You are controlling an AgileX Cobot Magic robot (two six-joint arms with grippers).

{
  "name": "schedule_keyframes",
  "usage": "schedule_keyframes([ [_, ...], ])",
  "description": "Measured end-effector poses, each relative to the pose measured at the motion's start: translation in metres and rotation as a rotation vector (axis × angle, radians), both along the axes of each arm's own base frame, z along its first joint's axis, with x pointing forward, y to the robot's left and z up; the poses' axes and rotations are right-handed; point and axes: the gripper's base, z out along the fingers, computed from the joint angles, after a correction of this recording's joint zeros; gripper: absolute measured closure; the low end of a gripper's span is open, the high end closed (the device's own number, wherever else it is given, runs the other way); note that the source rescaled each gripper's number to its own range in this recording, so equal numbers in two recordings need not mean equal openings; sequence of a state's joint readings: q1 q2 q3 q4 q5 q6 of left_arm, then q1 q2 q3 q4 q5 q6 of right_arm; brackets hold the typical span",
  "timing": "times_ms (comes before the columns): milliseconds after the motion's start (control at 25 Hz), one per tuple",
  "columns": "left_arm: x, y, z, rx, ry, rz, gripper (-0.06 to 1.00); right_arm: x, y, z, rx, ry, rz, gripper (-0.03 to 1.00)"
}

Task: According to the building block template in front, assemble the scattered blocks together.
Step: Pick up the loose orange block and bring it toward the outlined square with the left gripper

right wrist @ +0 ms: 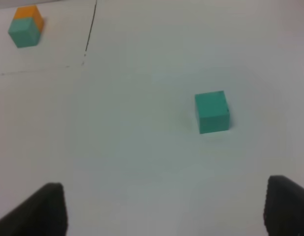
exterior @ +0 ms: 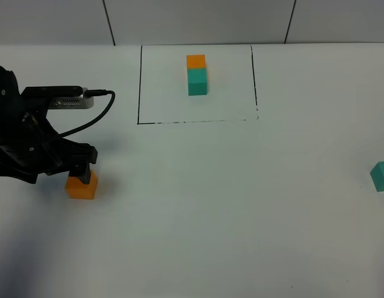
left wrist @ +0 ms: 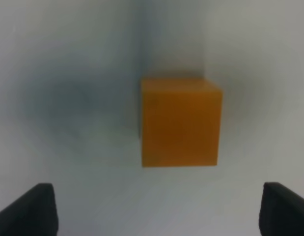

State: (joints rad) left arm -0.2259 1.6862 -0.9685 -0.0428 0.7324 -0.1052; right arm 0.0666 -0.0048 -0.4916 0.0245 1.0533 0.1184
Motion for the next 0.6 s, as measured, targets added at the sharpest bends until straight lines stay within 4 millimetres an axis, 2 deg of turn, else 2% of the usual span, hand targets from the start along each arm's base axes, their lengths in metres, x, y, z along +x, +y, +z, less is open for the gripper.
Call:
schedule_keyframes([
  [280,0.014,-0.005,-0.027,-0.029,-0.023,0.024,0.21,0.000,0.000,0.000,0.000,0.000,0.000,0.32],
  [600,0.018,-0.006,-0.057,-0.012,0.043,0.028,0.21,0.000,0.000,0.000,0.000,0.000,0.000,0.32],
])
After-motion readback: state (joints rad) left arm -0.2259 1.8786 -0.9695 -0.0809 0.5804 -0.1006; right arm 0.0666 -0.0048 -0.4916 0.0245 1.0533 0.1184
